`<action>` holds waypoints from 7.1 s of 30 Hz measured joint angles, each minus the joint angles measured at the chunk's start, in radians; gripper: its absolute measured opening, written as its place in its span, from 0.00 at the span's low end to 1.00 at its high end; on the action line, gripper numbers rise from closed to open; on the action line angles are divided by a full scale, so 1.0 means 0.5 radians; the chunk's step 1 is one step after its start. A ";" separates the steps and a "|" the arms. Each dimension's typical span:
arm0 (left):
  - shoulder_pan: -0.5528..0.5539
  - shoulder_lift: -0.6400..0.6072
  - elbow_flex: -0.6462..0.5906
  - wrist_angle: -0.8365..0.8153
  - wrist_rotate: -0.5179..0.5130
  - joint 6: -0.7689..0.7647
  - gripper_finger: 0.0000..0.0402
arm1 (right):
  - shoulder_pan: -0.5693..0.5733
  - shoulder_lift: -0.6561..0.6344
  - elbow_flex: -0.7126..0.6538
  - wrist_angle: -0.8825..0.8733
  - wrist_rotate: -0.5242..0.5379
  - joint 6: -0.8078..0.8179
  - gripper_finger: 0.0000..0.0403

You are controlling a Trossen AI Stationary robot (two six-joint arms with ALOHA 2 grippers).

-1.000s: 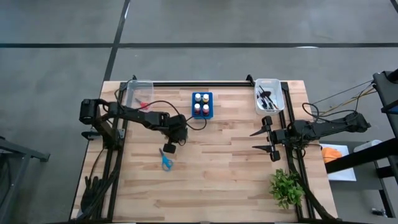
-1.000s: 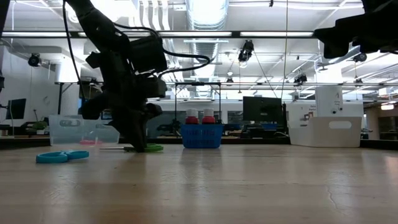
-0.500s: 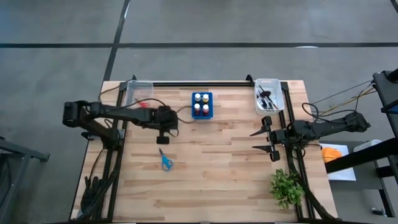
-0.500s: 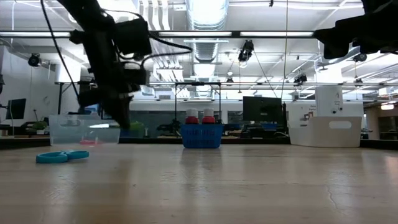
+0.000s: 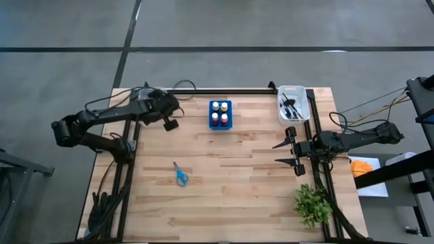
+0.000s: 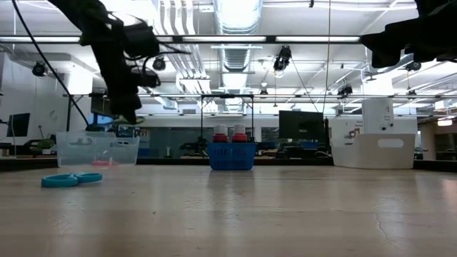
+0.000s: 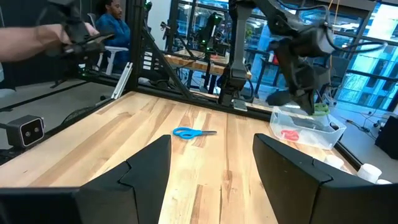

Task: Pick & Place Paint Supplies
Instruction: Put the green scissors into the transparent bin, then put the blue scissors into the transparent bin

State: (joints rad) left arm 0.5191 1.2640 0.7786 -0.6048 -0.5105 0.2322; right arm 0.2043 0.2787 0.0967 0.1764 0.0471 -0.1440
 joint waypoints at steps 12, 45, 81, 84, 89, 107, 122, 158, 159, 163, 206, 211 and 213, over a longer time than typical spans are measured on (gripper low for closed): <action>0.294 0.002 -0.001 -0.026 -0.103 -0.301 0.00 | 0.000 -0.002 0.000 -0.002 0.000 -0.005 0.56; 0.335 0.002 0.000 -0.102 -0.139 -0.363 0.00 | 0.000 -0.001 0.000 -0.002 -0.001 -0.008 0.56; -0.106 -0.001 0.002 -0.147 1.091 0.128 0.22 | 0.000 0.000 -0.002 -0.015 0.000 0.001 0.56; -0.376 -0.002 0.002 -0.147 1.173 0.164 0.22 | 0.000 0.000 -0.005 -0.016 0.005 0.004 0.56; -0.963 -0.002 0.002 -0.146 1.174 0.165 0.22 | 0.000 -0.001 -0.006 -0.016 0.006 0.004 0.56; -2.156 0.078 0.000 0.027 0.550 -0.574 0.22 | 0.000 -0.001 -0.007 -0.014 0.010 0.013 0.56; -2.142 0.841 0.186 -0.109 0.751 -0.559 0.22 | 0.000 -0.001 -0.020 -0.014 0.010 0.012 0.56; -1.961 0.864 0.189 -0.034 0.987 -0.541 0.01 | 0.000 -0.001 -0.030 -0.008 0.012 0.018 0.56; -1.966 0.861 0.202 -0.042 0.975 -0.528 0.01 | 0.000 -0.001 -0.030 -0.008 0.011 0.014 0.56; -1.983 0.854 0.259 -0.078 0.908 -0.474 0.01 | 0.000 0.000 -0.036 -0.008 0.013 0.014 0.56; -1.884 0.823 0.302 -0.279 0.404 -0.524 0.15 | 0.000 -0.001 -0.041 -0.006 0.013 0.017 0.56; -1.730 0.821 0.302 -0.226 0.369 -0.517 0.15 | 0.001 -0.001 -0.041 -0.006 0.013 0.017 0.56; -1.667 0.821 0.301 -0.225 0.373 -0.510 0.16 | 0.000 -0.001 -0.042 -0.006 0.013 0.018 0.56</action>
State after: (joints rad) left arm -0.3145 1.6745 0.9291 -0.7175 -0.3242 -0.0231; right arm 0.2043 0.2783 0.0757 0.1734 0.0536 -0.1352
